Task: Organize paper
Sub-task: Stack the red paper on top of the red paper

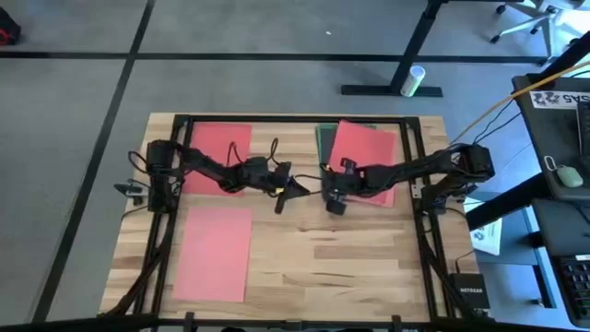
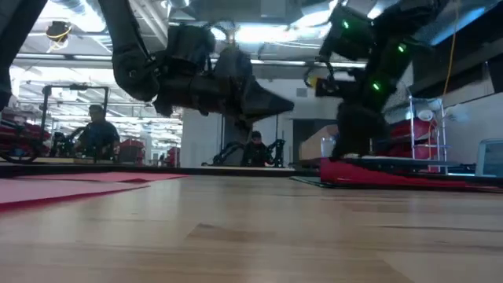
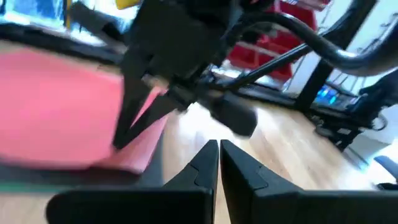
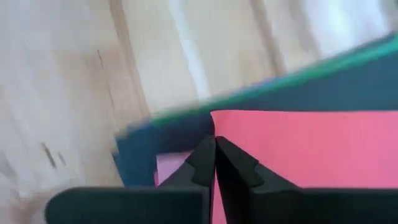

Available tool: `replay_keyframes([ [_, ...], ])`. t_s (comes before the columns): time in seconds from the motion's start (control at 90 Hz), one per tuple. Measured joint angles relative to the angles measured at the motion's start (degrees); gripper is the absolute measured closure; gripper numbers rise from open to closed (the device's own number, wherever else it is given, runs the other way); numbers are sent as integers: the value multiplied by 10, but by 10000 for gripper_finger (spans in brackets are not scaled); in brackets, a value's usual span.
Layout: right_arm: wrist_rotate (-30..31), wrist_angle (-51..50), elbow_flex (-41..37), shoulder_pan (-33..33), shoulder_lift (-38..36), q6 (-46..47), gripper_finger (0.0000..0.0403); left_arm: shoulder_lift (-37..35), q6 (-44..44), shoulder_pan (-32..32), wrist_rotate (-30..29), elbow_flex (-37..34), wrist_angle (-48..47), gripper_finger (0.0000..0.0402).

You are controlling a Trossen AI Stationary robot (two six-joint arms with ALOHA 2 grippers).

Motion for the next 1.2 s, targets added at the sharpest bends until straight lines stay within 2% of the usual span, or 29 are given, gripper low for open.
replay_keyframes([
  [0.256,-2,8,56,-4,-2,-44,403,-121,28,-16,0,0,-19,402],
  [0.422,-39,59,67,-14,-2,-62,403,-210,28,-17,-7,-6,-56,402],
  [0.7,-70,125,67,-45,1,-85,403,-341,29,-16,-97,-113,-53,402],
  [0.833,-110,137,83,-60,15,-88,403,-384,10,-7,-107,-166,-59,402],
  [1.011,-143,140,137,-69,56,-113,403,-425,-13,5,-125,-213,-72,402],
  [1.2,-195,140,233,-76,127,-145,403,-465,-13,5,-152,-244,-74,402],
])
